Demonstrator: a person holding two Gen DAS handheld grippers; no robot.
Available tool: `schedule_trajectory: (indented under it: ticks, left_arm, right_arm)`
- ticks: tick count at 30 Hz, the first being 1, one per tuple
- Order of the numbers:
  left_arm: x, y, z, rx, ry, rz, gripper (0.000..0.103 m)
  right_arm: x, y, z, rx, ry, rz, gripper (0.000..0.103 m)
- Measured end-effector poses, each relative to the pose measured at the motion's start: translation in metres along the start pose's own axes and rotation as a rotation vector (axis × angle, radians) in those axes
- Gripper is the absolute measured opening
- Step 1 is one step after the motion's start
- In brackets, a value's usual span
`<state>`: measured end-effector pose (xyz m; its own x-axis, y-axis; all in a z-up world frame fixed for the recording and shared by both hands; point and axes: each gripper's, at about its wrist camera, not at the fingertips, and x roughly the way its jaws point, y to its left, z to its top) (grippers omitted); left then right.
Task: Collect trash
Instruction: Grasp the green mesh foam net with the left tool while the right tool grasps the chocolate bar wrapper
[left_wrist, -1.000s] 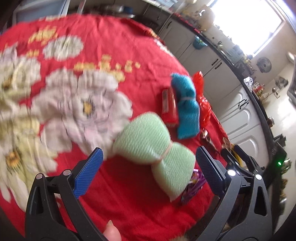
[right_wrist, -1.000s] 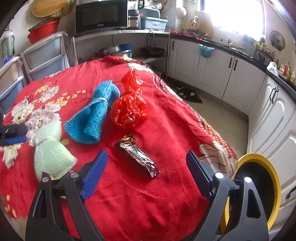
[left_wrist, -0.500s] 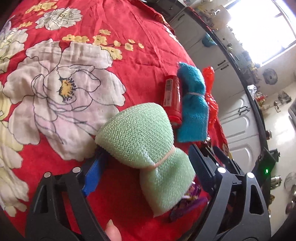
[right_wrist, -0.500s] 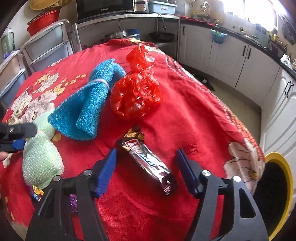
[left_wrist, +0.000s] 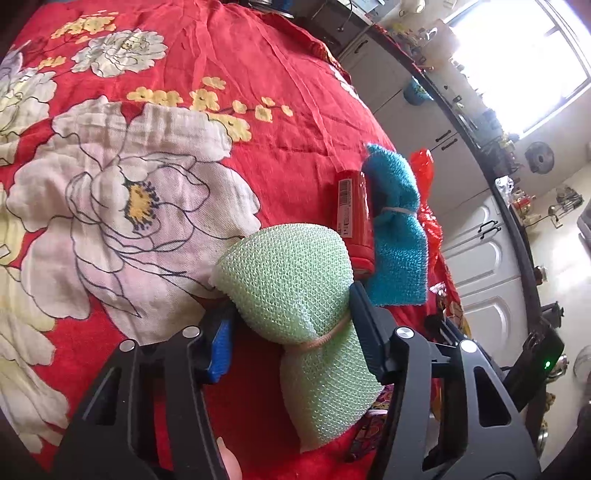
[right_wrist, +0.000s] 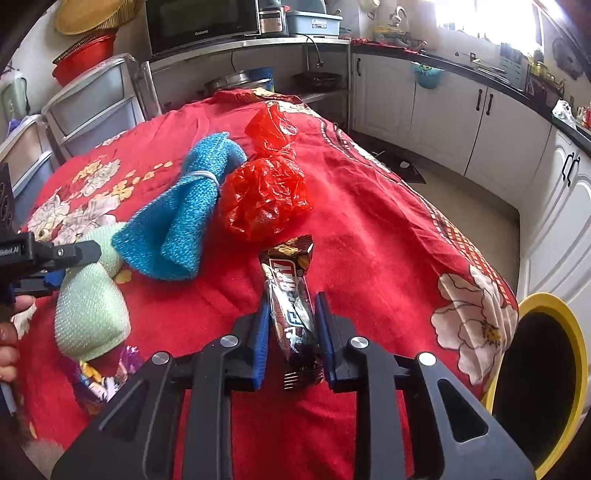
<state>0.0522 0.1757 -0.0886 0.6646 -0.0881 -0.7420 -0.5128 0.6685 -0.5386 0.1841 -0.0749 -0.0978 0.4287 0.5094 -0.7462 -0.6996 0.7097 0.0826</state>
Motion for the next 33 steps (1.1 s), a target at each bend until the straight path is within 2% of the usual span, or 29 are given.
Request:
schedule_trajectory:
  ticks: [11, 19, 26, 33]
  left_arm:
    - [-0.060, -0.009, 0.011, 0.067, -0.183, 0.026, 0.046]
    - [-0.093, -0.037, 0.014, 0.149, -0.304, 0.040, 0.046]
    - [-0.102, -0.074, 0.010, 0.243, -0.351, 0.015, 0.046]
    - [-0.092, -0.114, 0.003, 0.339, -0.350, -0.038, 0.046]
  right_arm:
    - [-0.037, 0.002, -0.002, 0.006, -0.072, 0.022, 0.022]
    - [-0.069, -0.001, 0.000, 0.012, -0.138, 0.032, 0.022]
    - [-0.094, -0.013, -0.002, 0.036, -0.186, 0.013, 0.022]
    - [-0.117, -0.033, -0.007, 0.079, -0.221, -0.034, 0.022]
